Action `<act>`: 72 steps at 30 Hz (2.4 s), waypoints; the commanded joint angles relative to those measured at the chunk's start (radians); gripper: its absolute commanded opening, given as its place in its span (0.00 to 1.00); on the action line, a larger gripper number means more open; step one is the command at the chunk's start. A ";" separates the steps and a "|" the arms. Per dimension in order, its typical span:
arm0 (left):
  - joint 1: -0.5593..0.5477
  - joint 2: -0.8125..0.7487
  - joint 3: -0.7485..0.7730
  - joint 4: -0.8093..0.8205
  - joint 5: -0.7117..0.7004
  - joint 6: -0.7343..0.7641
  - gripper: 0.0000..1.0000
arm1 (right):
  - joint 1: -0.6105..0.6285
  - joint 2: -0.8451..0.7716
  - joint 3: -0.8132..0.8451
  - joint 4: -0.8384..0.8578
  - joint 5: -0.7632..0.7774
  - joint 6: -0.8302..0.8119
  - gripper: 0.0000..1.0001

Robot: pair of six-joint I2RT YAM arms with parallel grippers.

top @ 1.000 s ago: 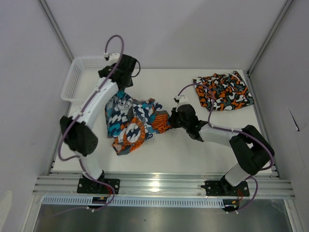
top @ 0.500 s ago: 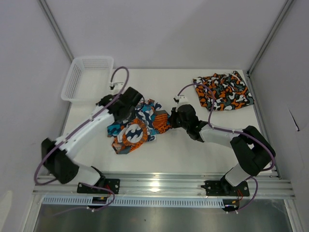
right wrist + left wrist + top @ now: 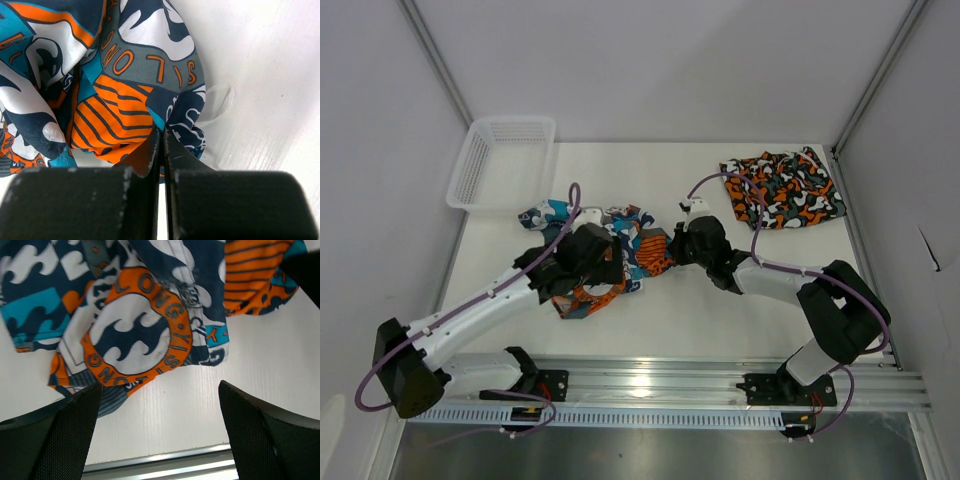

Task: Fold and stack the shorts

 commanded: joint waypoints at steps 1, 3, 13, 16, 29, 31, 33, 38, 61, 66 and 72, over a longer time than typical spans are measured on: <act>-0.058 0.043 -0.021 0.123 0.043 -0.004 0.99 | 0.005 -0.011 0.011 0.040 -0.013 -0.019 0.00; -0.079 0.078 -0.015 0.136 0.037 -0.014 0.99 | 0.006 -0.011 0.011 0.041 -0.016 -0.021 0.00; -0.096 0.310 0.083 0.145 -0.043 -0.055 0.99 | 0.007 -0.022 0.003 0.046 -0.016 -0.024 0.00; -0.089 0.373 0.152 0.117 -0.113 -0.067 0.99 | 0.007 -0.028 0.000 0.049 -0.018 -0.024 0.00; 0.005 0.438 0.168 0.211 -0.048 -0.066 0.79 | 0.007 -0.032 -0.008 0.056 -0.024 -0.022 0.00; 0.017 0.451 0.168 0.234 -0.038 -0.061 0.72 | 0.007 -0.032 -0.008 0.058 -0.024 -0.024 0.00; 0.029 0.465 0.177 0.243 -0.029 -0.057 0.63 | 0.007 -0.032 -0.008 0.060 -0.024 -0.024 0.00; 0.058 0.470 0.181 0.303 0.021 -0.044 0.31 | 0.007 -0.037 -0.011 0.063 -0.024 -0.024 0.00; 0.479 0.122 0.825 -0.314 0.443 0.227 0.00 | 0.040 -0.388 -0.081 -0.037 0.080 -0.116 0.00; 0.483 0.097 0.829 -0.321 0.482 0.253 0.00 | 0.196 -0.444 -0.150 -0.068 0.007 -0.125 0.00; 0.485 0.016 0.678 -0.288 0.393 0.263 0.00 | 0.417 -0.390 -0.152 -0.106 -0.289 -0.228 0.31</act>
